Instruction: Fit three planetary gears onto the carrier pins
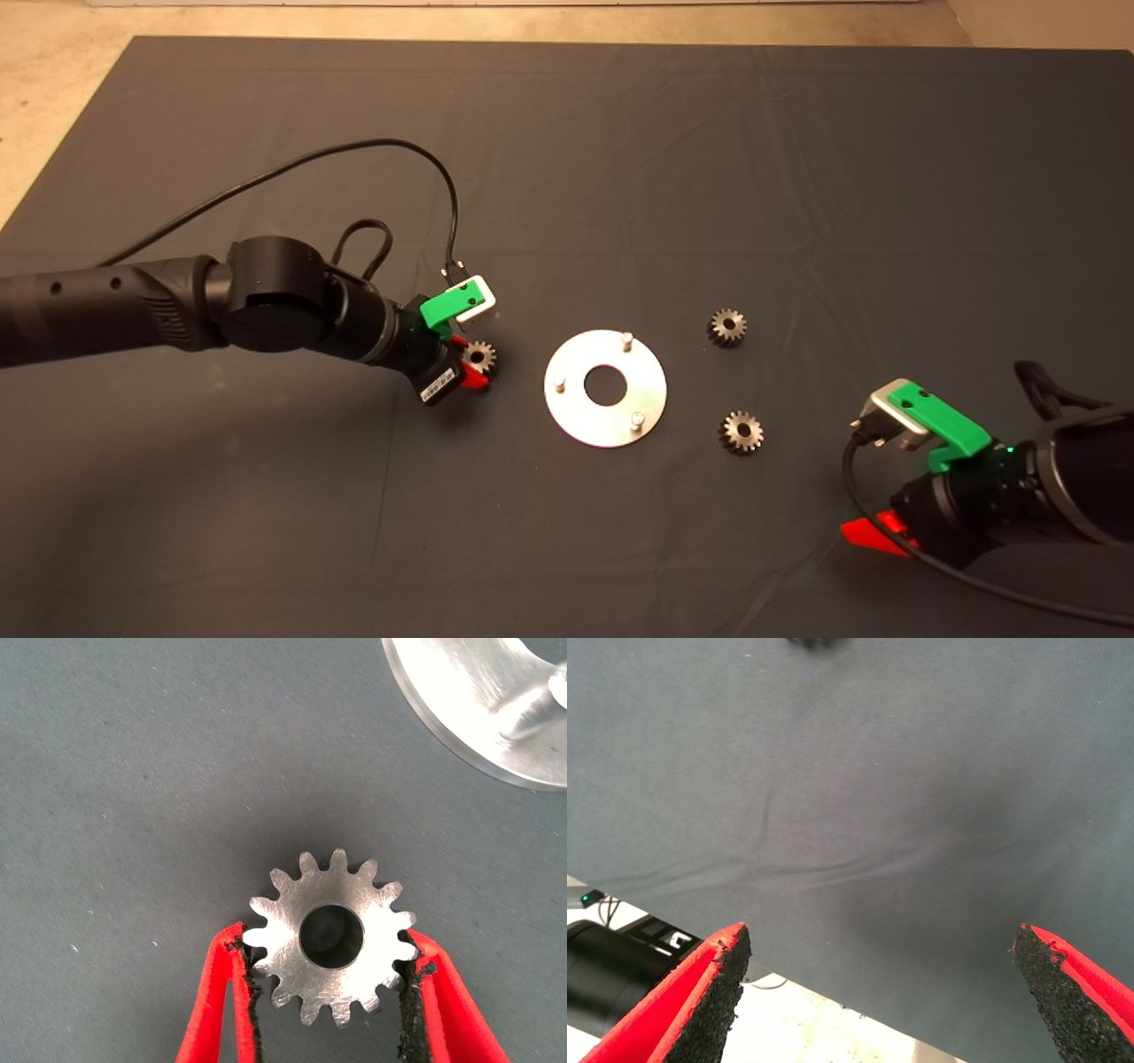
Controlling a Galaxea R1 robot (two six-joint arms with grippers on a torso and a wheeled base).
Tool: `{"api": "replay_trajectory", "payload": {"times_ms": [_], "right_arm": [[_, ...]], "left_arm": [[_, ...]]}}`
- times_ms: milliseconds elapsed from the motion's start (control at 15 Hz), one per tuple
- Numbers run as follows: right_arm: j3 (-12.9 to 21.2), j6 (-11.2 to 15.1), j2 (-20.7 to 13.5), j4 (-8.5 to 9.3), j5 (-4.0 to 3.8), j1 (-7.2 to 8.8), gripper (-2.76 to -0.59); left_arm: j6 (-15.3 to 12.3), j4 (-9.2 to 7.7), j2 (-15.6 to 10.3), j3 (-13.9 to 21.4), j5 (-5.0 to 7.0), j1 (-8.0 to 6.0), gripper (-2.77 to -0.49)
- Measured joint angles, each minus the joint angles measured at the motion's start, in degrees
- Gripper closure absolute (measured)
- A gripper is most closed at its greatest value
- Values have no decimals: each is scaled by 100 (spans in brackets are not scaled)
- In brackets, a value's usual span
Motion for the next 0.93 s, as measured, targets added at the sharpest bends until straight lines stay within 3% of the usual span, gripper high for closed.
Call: {"api": "replay_trajectory", "payload": {"times_ms": [133,400,667,933], "right_arm": [[0,-2,-126,0,19,4,-221],[0,-132,-358,2,-2,2,-221],[0,-149,-356,0,2,5,-221],[0,-149,-361,2,-2,5,-221]], "left_arm": [[-6,5,-11,70,2,4,-59],[-156,-11,-28,763,-6,-26,-58],[-332,13,-59,1003,57,-447,-57],[-334,7,80,1037,68,-475,-57]]}}
